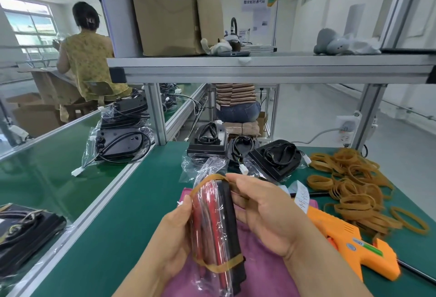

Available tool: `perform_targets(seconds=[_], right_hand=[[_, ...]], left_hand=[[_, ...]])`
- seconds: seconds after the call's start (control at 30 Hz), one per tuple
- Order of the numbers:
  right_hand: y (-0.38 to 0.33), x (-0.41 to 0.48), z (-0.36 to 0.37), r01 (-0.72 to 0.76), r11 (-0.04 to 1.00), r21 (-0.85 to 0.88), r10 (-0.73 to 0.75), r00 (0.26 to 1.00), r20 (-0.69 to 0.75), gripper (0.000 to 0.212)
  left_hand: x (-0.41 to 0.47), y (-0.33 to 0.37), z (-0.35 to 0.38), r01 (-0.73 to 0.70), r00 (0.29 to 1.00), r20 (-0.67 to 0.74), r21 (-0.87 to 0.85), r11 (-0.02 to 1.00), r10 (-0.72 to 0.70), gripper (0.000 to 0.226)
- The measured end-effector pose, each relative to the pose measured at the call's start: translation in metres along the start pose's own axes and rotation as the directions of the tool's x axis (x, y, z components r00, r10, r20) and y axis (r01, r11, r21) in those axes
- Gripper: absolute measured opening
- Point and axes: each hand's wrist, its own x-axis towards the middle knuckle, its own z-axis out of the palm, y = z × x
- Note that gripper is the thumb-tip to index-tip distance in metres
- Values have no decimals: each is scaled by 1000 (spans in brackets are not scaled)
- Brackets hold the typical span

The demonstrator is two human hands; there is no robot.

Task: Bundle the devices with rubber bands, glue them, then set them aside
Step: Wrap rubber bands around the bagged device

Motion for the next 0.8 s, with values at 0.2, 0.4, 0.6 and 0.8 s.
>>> perform_targets(seconds=[0.2, 0.4, 0.6, 0.8], right_hand=[[7, -9, 5, 37, 951, -307, -32, 999, 20, 62], [21, -3, -8, 27, 763, -646, -129, 985, -112, 55], [32, 5, -33, -108, 993, -37, 106, 993, -46, 57], [44, 8, -34, -177, 984, 8, 177, 984, 2, 66]], left_hand=[[0, -1, 3, -4, 1000, -14, -49, 999, 3, 57], [-8, -1, 6, -102, 992, -57, 122, 987, 110, 39], [-20, 25, -3, -367, 898, -26, 508, 779, 440, 43], [-24, 50, -8, -597, 621, 357, 792, 126, 697, 18]])
